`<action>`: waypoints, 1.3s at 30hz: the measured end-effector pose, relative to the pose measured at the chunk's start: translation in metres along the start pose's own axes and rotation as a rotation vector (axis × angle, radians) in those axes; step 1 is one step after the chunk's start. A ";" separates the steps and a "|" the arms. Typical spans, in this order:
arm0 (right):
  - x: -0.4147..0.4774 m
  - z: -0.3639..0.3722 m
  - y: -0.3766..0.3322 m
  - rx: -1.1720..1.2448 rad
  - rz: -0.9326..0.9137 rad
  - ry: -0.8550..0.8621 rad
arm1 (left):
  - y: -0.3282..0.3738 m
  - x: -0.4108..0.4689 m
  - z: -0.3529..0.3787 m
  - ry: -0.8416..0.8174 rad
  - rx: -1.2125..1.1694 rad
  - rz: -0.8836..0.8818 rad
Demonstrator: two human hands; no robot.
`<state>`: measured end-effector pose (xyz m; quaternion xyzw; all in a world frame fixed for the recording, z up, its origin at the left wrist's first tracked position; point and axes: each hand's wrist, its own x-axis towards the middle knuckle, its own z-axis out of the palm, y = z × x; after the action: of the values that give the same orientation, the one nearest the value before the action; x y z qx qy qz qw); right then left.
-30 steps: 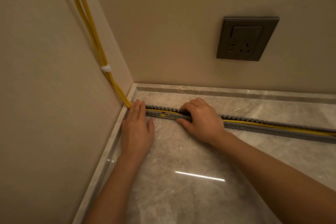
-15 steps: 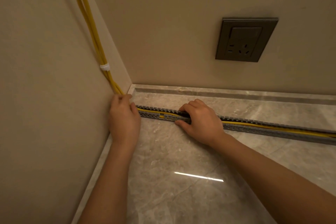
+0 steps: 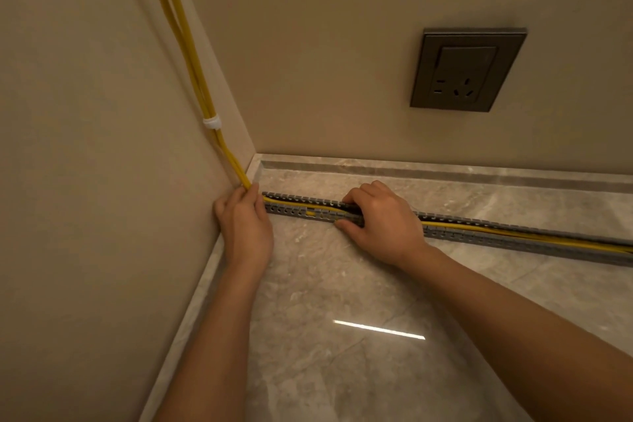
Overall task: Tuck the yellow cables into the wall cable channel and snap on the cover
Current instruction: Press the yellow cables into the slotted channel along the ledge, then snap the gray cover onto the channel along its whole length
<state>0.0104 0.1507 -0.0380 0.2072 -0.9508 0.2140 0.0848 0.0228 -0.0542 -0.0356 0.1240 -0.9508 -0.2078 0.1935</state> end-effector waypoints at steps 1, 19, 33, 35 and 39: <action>0.000 0.000 0.000 -0.007 0.001 0.001 | 0.000 0.000 0.000 -0.020 -0.002 -0.007; -0.092 -0.029 -0.030 -0.110 0.022 -0.219 | 0.043 -0.170 -0.061 -0.594 -0.027 0.449; -0.227 -0.087 -0.042 -0.007 -0.052 -0.446 | 0.061 -0.234 -0.084 -0.609 0.095 0.845; -0.238 -0.093 -0.040 -0.040 -0.056 -0.396 | 0.062 -0.232 -0.085 -0.617 0.120 0.848; -0.248 -0.101 -0.029 -0.112 -0.078 -0.296 | 0.069 -0.224 -0.093 -0.643 0.119 0.795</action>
<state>0.2531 0.2605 0.0013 0.2682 -0.9546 0.1242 -0.0365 0.2510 0.0451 0.0019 -0.3064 -0.9461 -0.0913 -0.0521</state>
